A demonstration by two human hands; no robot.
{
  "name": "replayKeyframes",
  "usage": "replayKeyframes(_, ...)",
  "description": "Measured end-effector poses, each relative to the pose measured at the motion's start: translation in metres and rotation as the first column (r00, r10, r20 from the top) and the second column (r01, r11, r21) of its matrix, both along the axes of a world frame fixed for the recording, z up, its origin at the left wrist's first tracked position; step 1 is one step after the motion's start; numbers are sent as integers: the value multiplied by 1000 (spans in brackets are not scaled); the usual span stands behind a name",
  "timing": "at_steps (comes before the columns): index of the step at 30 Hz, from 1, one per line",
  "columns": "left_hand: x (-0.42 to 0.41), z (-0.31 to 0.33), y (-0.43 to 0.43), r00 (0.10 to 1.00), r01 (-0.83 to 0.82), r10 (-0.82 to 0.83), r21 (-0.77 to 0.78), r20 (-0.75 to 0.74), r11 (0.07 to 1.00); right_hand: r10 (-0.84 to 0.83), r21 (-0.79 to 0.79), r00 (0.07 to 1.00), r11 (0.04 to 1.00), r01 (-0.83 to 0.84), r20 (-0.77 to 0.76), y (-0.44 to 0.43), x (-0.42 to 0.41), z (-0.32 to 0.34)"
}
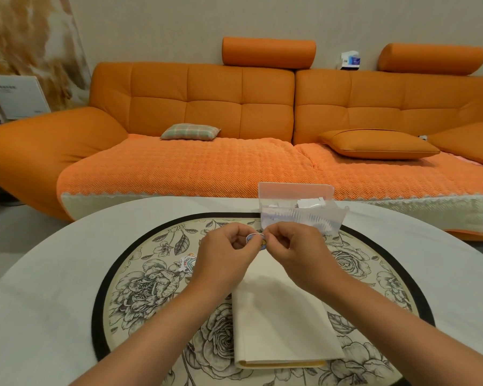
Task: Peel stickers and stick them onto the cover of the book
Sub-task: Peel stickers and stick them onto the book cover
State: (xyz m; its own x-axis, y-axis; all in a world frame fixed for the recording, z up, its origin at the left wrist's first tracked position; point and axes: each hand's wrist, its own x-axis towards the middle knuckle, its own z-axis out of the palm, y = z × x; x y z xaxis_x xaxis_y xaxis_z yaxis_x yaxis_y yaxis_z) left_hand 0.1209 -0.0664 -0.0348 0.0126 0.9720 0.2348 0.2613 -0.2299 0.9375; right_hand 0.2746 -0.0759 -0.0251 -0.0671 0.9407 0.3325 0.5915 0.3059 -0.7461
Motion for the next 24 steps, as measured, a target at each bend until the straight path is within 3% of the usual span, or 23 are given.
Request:
replayKeyframes(3,-2,1,2,999,-19,19,-7,45,1000,-10,-144,984,989,-15,-175,0,2,8)
replayKeyframes(6,-4,3,2,999,5,-5,-1,47,1000,16,-219,971,973,-70,-237,-1,5,14)
replayKeyframes(12,-4,3,1,999,44,-44,28,0,999,15,-179,990,983,-41,-141,-1,7,14)
replayKeyframes(18,-1,0,-3,1000,24,-22,60,-22,998,30,10,999,999,-30,36,-2,3,5)
replayKeyframes(24,0,0,-2,1000,1,-2,54,9,999,15,-10,999,1000,-15,-31,-2,3,3)
